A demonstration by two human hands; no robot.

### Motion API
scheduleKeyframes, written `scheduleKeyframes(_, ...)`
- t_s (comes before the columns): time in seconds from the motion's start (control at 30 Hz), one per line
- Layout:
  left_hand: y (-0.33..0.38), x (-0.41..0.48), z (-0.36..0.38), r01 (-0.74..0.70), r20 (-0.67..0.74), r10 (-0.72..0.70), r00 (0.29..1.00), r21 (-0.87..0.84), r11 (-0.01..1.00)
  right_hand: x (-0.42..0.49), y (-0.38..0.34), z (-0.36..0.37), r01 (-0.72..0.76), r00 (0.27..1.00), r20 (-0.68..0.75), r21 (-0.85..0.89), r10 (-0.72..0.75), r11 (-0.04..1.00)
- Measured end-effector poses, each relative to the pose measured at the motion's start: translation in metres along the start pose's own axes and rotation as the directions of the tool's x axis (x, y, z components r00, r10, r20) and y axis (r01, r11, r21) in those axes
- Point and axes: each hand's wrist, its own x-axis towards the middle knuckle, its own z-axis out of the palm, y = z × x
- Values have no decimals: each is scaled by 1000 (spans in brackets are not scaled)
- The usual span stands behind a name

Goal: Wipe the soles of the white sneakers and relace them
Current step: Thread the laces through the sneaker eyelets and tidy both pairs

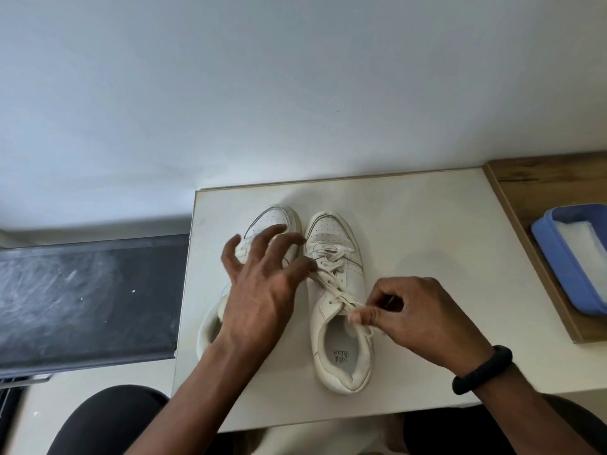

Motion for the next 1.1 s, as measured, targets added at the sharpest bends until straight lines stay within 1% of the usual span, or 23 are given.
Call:
scheduleKeyframes(0.07,-4,2,-2,83,-34,-83,996,16,996,6,-7,4,56,981,-190,60,-44,997)
scheduleKeyframes(0.1,-6,2,-2,122,-50,-120,991,27,992,11,-12,8,90,965,-251,65,-71,994)
scheduleKeyframes(0.13,-6,2,-1,152,-65,-149,987,35,988,17,-15,14,121,955,-278,51,-102,991)
scheduleKeyframes(0.2,-5,0,2,176,-79,-172,982,41,984,25,-19,30,150,949,-277,-20,-150,988)
scheduleKeyframes(0.27,-3,0,4,166,-83,-163,983,23,986,28,-20,42,147,942,-286,-117,-175,982)
scheduleKeyframes(0.33,-1,0,4,156,-104,-155,982,5,988,30,-19,44,158,931,-302,-174,-205,972)
scheduleKeyframes(0.37,-1,0,3,157,-119,-156,981,2,988,31,-18,43,153,927,-320,-155,-197,976)
scheduleKeyframes(0.4,0,0,3,162,-132,-160,978,1,987,32,-18,40,129,927,-351,-41,-135,991)
scheduleKeyframes(0.43,0,0,3,169,-146,-167,975,1,986,32,-18,36,74,938,-346,196,-2,978)
scheduleKeyframes(0.47,0,0,3,177,-159,-175,972,-1,984,33,-20,31,6,953,-267,490,144,872)
scheduleKeyframes(0.5,0,-1,2,187,-170,-185,968,-5,982,32,-21,28,-74,964,-123,731,237,678)
scheduleKeyframes(0.53,-1,0,2,197,-180,-195,964,-12,980,31,-22,23,-139,968,21,874,251,465)
scheduleKeyframes(0.57,-1,0,2,205,-188,-205,961,-18,979,30,-21,19,-186,966,117,933,232,308)
scheduleKeyframes(0.6,-1,0,2,214,-191,-214,958,-24,977,30,-18,14,-213,963,170,956,210,203)
scheduleKeyframes(0.67,-1,0,3,219,-188,-220,957,-25,975,32,-13,5,-209,965,192,974,177,84)
scheduleKeyframes(0.73,-1,0,2,210,-184,-210,960,-20,977,35,-6,-4,-169,969,162,985,187,27)
scheduleKeyframes(0.83,0,-2,0,182,-206,-183,961,-20,983,38,6,-21,-85,972,87,996,218,-20)
scheduleKeyframes(0.9,0,-2,-1,146,-220,-147,964,-19,989,39,15,-30,-27,972,28,1000,235,-10)
scheduleKeyframes(0.93,1,-1,-1,130,-210,-135,968,-37,991,40,20,-33,5,969,-11,1000,247,27)
scheduleKeyframes(0.97,1,-1,-1,108,-187,-121,975,-77,991,41,24,-35,39,963,-62,995,263,91)
scheduleKeyframes(1.03,4,-1,-2,76,-117,-103,988,-218,973,43,31,-39,102,936,-182,959,301,263)
scheduleKeyframes(1.1,11,-4,-3,85,-13,-96,995,-356,931,46,38,-40,130,900,-275,909,337,396)
